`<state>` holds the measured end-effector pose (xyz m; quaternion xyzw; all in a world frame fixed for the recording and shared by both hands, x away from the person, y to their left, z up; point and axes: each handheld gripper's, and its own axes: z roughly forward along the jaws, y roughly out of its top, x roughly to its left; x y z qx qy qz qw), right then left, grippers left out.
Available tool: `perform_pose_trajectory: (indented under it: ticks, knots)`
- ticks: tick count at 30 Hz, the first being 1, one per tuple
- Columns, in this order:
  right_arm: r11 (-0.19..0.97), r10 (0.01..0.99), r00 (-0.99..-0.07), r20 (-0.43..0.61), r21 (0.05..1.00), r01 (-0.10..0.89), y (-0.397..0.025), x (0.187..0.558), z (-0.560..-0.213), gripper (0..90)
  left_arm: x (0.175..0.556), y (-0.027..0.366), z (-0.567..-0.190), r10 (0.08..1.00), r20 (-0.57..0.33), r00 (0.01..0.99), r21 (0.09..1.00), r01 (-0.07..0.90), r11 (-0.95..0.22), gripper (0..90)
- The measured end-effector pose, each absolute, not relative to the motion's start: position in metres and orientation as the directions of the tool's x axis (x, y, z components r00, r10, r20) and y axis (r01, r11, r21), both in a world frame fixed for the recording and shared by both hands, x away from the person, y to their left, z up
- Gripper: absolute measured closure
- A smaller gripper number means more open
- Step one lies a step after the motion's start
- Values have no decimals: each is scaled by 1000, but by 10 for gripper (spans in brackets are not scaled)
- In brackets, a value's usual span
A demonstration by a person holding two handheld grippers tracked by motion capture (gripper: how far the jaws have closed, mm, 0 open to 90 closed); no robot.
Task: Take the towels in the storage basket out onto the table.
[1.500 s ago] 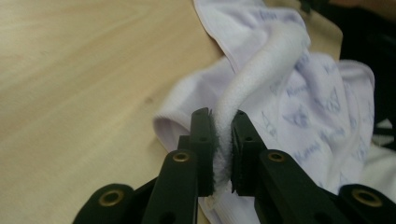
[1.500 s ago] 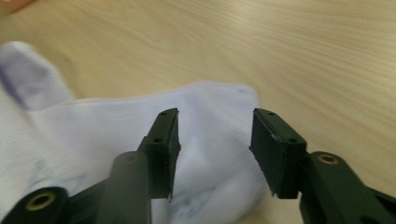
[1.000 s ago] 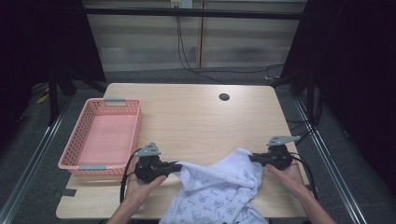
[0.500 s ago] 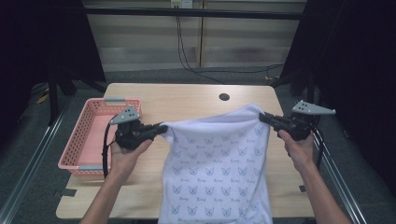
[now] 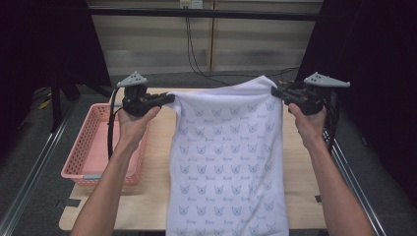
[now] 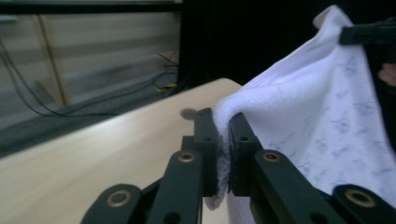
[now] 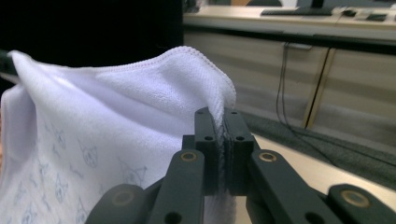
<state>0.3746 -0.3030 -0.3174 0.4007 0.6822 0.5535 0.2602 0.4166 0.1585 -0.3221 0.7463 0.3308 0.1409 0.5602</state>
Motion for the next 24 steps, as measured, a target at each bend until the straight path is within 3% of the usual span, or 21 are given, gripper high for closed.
perform_pose_trajectory:
  ticks: [2,3,6,7,10,15,24]
  knots:
    - [43,846,-523,105,964,263,-307,387,-319,857,432,153,-328,706,-158,690,914,373,-161,697]
    - [46,856,-507,107,959,280,-309,394,-324,792,435,153,-331,712,-167,682,912,382,-152,632]
    - [69,894,-438,100,933,354,-318,407,-346,587,440,153,-343,729,-188,658,902,409,-136,536]
    - [84,895,-434,101,918,387,-323,410,-358,556,440,154,-346,730,-186,657,901,411,-141,480]
    - [47,881,-447,151,914,402,-333,404,-374,545,444,157,-354,740,-180,648,882,440,-170,440]
    - [92,875,-468,126,905,416,-333,387,-387,518,430,151,-355,706,-186,683,876,441,-196,508]
    - [182,796,-588,142,870,458,-319,327,-413,472,356,132,-378,568,-182,803,869,402,-290,650]
